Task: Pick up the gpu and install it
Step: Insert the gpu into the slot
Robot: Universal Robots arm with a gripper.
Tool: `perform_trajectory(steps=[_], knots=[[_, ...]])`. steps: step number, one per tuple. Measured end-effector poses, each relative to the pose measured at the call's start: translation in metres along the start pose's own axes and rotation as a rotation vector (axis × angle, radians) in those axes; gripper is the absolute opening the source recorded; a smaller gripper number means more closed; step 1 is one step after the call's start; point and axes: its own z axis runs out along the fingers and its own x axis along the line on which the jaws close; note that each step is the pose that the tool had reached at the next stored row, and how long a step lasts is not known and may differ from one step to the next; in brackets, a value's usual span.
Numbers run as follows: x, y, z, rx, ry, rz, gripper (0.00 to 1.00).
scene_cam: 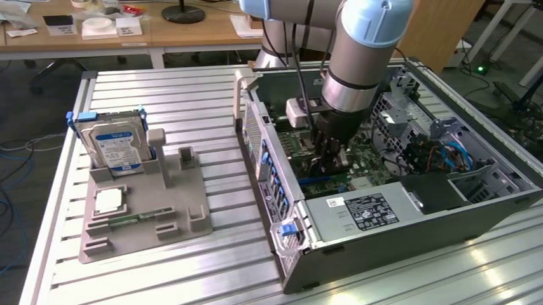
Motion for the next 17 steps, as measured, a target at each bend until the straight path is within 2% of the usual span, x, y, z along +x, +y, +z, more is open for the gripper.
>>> perform_trajectory(steps=[6, 17], knots=[[0.0003, 0.0003, 0.0055, -0.0006, 0.0002, 0.0, 0.28], [0.0001, -0.0009, 0.0057, -0.0009, 0.0, 0.0, 0.28]])
